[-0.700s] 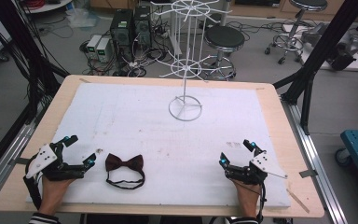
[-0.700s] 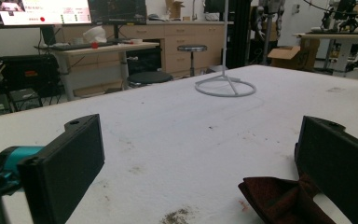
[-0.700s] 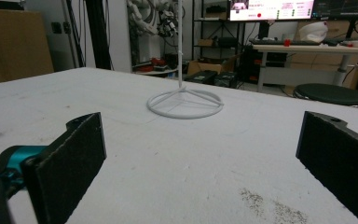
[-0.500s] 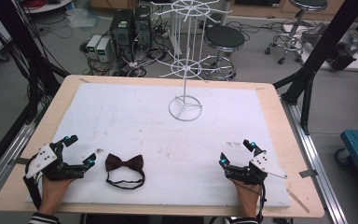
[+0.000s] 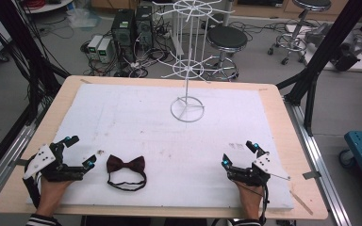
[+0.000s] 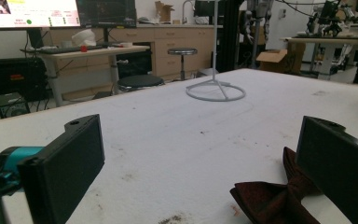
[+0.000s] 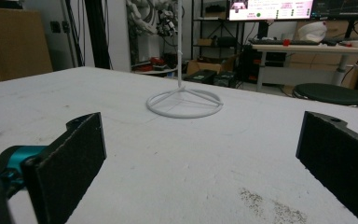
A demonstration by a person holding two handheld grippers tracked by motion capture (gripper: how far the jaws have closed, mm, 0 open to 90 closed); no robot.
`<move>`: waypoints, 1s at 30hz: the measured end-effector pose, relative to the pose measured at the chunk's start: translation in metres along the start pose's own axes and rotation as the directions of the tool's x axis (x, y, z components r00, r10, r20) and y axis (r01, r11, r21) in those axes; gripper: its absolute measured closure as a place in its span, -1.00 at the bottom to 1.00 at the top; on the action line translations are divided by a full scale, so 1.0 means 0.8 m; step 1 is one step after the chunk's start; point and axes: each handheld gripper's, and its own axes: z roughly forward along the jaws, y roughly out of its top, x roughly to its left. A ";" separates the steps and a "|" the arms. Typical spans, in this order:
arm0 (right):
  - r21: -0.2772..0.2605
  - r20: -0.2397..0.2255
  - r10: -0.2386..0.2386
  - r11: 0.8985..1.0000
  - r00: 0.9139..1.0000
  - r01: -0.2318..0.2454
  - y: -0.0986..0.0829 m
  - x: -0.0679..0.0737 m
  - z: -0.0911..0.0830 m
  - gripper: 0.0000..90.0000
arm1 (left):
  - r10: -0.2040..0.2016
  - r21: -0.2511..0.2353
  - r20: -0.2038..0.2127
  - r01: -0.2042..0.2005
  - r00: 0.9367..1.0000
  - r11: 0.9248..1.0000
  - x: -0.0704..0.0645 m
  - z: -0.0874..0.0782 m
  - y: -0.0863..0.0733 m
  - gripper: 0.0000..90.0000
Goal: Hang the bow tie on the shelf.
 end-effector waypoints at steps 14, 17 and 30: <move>0.000 -0.002 0.002 1.000 1.000 -0.002 0.000 0.000 0.000 -0.99 | 0.076 0.125 0.171 -0.098 0.982 0.987 0.009 0.012 0.061 -0.96; 0.002 -0.003 0.005 1.000 1.000 -0.005 0.000 0.000 0.000 -0.99 | 0.076 0.157 0.216 -0.111 0.974 0.981 0.013 0.018 0.077 -0.96; 0.002 -0.005 0.005 1.000 1.000 -0.005 0.000 0.000 0.000 -0.99 | 0.097 0.325 0.399 -0.239 0.912 0.915 0.020 0.053 0.103 -0.96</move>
